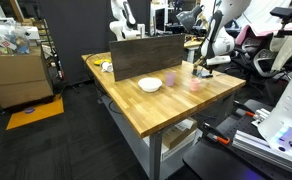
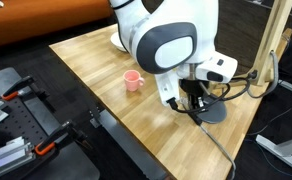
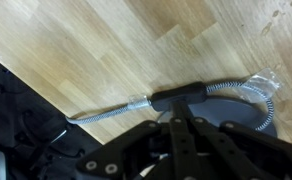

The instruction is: Turn the lamp on.

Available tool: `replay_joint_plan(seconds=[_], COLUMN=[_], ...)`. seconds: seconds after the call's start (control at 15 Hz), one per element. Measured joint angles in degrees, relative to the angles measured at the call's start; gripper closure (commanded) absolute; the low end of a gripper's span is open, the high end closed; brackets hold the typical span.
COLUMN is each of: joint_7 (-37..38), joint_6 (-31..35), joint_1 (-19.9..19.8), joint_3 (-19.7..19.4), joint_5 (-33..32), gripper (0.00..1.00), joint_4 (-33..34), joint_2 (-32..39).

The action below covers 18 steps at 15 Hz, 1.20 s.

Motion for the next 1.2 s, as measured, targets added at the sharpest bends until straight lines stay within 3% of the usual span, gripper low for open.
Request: replay_joint_plan(seconds=[1.2], joint_7=[0.0], joint_6=[0.0], joint_1=[0.2], joint_3=[0.4], joint_5=[0.0], gripper=[1.0], joint_4=[3.8], joint_2=[3.9])
